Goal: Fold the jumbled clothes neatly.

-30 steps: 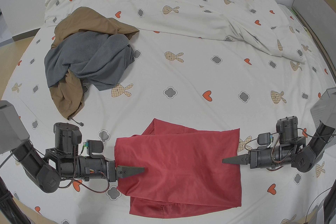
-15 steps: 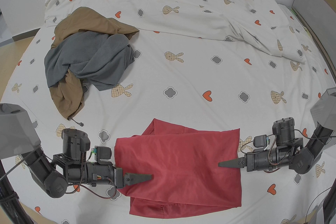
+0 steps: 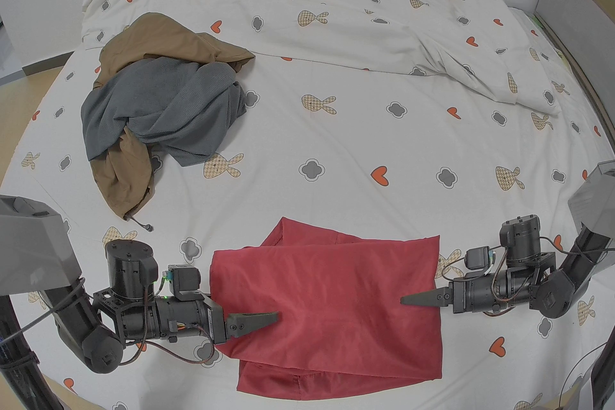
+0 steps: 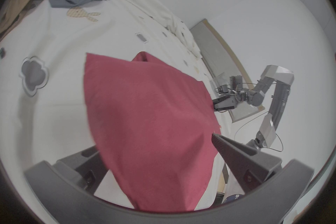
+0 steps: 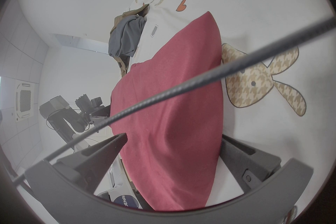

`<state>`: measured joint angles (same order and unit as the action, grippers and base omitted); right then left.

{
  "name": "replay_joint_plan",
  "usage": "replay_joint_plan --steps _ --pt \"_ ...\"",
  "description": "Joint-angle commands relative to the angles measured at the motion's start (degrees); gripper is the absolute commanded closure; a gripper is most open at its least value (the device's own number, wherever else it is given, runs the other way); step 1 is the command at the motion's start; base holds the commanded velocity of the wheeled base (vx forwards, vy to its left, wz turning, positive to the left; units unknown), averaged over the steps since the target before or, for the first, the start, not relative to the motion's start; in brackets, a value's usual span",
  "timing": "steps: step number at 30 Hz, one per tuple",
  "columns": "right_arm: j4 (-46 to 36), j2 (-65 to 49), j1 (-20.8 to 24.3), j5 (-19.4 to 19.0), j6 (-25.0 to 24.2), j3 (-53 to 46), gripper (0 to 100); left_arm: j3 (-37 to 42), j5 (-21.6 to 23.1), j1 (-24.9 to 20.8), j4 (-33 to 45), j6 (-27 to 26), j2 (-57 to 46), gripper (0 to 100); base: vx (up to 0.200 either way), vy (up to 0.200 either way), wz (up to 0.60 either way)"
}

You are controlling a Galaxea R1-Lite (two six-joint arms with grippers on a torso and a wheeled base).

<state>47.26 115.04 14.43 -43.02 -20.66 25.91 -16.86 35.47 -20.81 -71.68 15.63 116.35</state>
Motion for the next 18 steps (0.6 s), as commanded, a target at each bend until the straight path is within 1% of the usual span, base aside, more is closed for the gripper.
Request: replay_joint_plan --steps 1,2,4,5,6,7,12,18 --pt "0.0 0.0 -0.1 0.0 0.0 -0.1 0 0.9 -3.2 0.2 -0.2 0.1 0.4 0 0.0 0.0 0.0" --pt "0.0 0.0 -0.1 0.0 0.0 -0.1 0 0.8 -3.7 0.2 -0.2 0.0 0.5 0 0.0 0.0 0.0" --pt "0.0 0.0 -0.1 0.0 0.0 -0.1 0 0.6 -10.8 0.5 -0.2 -0.1 1.0 0 0.0 0.0 0.0" --pt "0.0 0.0 -0.1 0.0 -0.1 -0.1 0 0.6 -11.1 0.5 -0.2 -0.1 1.1 0 0.0 0.0 0.0" --pt "0.0 0.0 -0.1 0.0 -0.2 -0.1 0 0.7 -15.1 0.4 -0.2 0.0 1.5 0 0.0 0.0 0.0" --pt "0.0 0.0 -0.1 0.0 -0.4 -0.1 0 1.0 -16.0 0.3 -0.2 0.0 1.6 0 0.0 0.0 0.0" --pt "0.0 -0.1 -0.1 0.0 -0.9 -0.2 0 2.3 -15.7 -0.9 -0.2 1.1 1.0 0 0.0 0.0 0.0" --pt "0.0 -0.1 -0.2 0.0 -0.9 -0.2 0 2.8 -15.4 -1.2 -0.1 -0.4 0.5 0 0.0 0.0 0.0"
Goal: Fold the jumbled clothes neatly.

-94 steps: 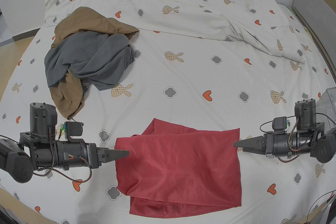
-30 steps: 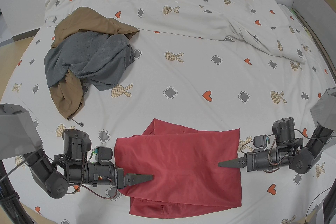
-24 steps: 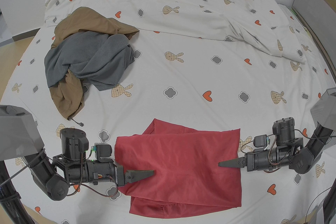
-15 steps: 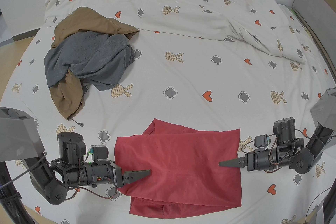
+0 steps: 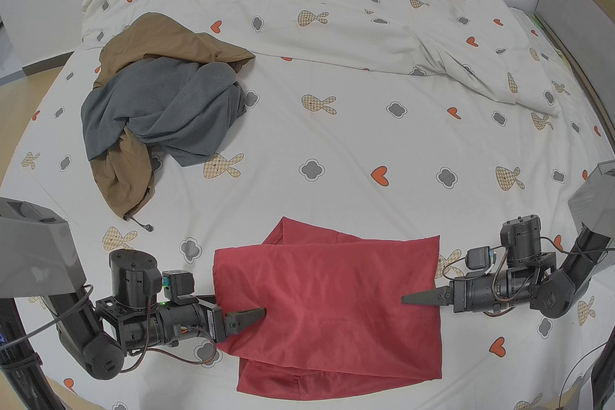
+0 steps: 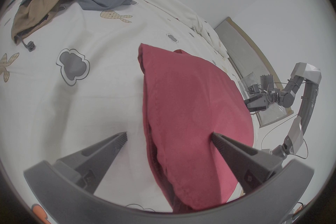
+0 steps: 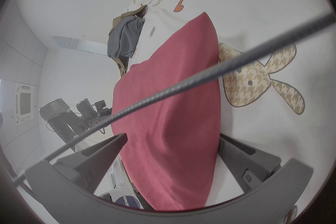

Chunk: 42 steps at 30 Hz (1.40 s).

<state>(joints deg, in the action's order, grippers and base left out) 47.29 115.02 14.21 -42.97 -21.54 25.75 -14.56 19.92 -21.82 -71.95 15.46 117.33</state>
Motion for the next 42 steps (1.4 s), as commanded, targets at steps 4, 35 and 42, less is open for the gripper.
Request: replay_joint_plan --steps 4,35,42 --pt "0.0 0.0 0.0 0.0 0.0 -0.2 0 1.2 0.6 -0.2 0.5 0.5 -2.4 0 0.0 0.0 0.0" --pt "0.0 -0.1 -0.2 0.0 0.0 -0.3 0 3.4 7.9 0.2 -1.5 1.7 -7.6 0 0.0 0.0 0.0" --pt "2.0 -0.1 -0.2 0.0 0.0 -1.7 0 3.9 13.3 2.9 -2.5 7.6 -6.9 0 0.0 0.0 0.0"
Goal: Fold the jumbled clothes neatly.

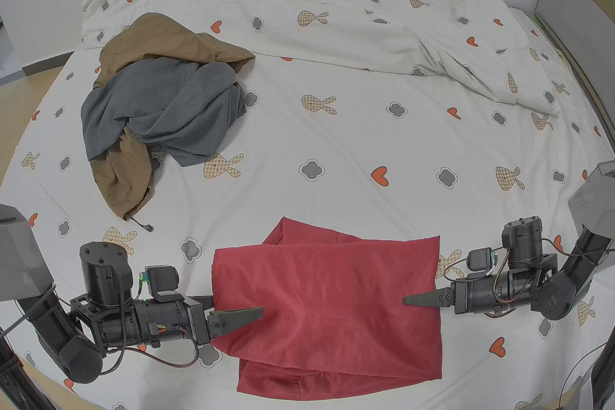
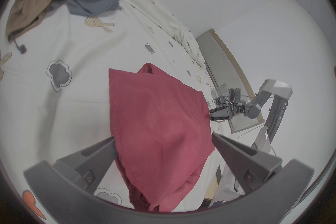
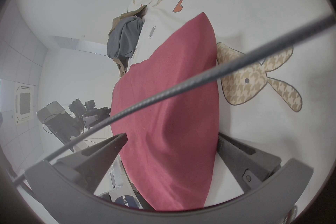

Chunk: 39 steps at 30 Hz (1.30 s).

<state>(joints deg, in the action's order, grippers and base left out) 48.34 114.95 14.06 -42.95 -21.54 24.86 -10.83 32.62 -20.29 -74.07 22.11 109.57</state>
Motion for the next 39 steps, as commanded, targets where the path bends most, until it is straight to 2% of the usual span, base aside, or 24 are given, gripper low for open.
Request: replay_joint_plan --steps 1,6,13,24,31,39 --pt "4.0 0.2 0.1 0.0 0.0 -1.7 0 -0.3 1.7 1.8 -0.3 1.3 1.7 0 0.0 0.0 0.0" --pt "11.4 1.1 0.2 0.1 -0.1 -4.7 0 -1.0 6.2 3.8 -0.2 1.8 4.4 0 0.0 0.0 0.0" --pt "14.9 3.5 0.1 0.1 -1.4 -5.4 0 -2.4 11.1 7.0 -0.3 1.7 9.1 0 0.0 0.0 0.0" --pt "15.1 4.1 0.0 0.4 -1.7 -5.2 0 -5.4 13.8 6.4 -0.2 1.8 10.3 0 0.0 0.0 0.0" --pt "15.1 5.0 -1.7 0.4 -1.7 -5.3 0 -6.9 13.8 6.0 -0.2 2.0 12.2 0 0.0 0.0 0.0" --pt "15.1 4.9 -1.4 0.5 -1.7 -5.6 0 -7.5 13.8 5.1 -0.2 2.1 12.3 0 0.0 0.0 0.0"
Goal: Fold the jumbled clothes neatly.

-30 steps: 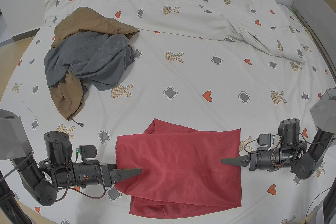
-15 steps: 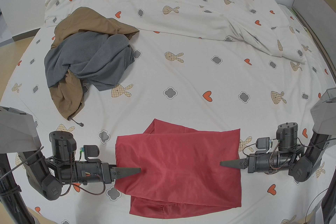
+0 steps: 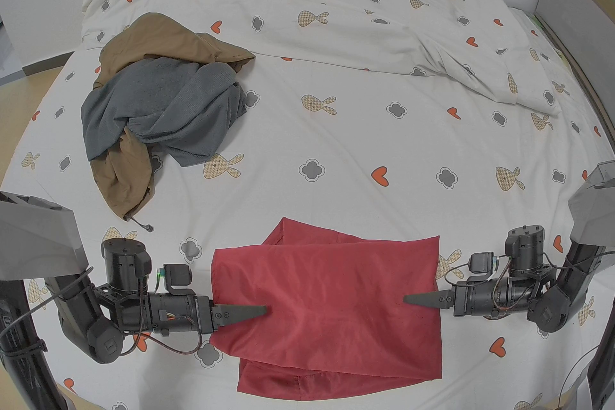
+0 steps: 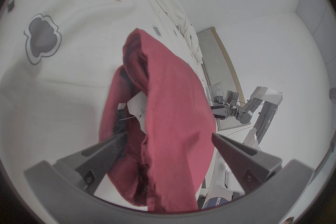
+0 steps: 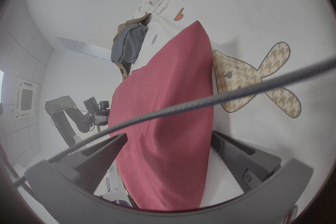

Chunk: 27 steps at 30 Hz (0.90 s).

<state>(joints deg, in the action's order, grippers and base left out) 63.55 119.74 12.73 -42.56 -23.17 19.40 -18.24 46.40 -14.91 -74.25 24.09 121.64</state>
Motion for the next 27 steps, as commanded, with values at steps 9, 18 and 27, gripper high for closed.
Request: replay_joint_plan --steps 9,18,27 --pt "-0.1 -1.6 -5.7 0.4 0.3 -2.9 0 2.2 0.0 4.6 0.5 -0.1 -4.2 0 0.0 0.0 0.0" --pt "-0.1 -1.6 -4.7 0.3 0.5 -3.1 0 2.5 0.0 5.7 0.5 -0.4 -3.4 0 0.0 0.0 0.0" --pt "0.0 -1.6 -2.9 0.3 0.3 -2.6 0 4.4 -0.2 10.3 0.5 -1.7 -3.2 0 0.0 0.0 0.0"
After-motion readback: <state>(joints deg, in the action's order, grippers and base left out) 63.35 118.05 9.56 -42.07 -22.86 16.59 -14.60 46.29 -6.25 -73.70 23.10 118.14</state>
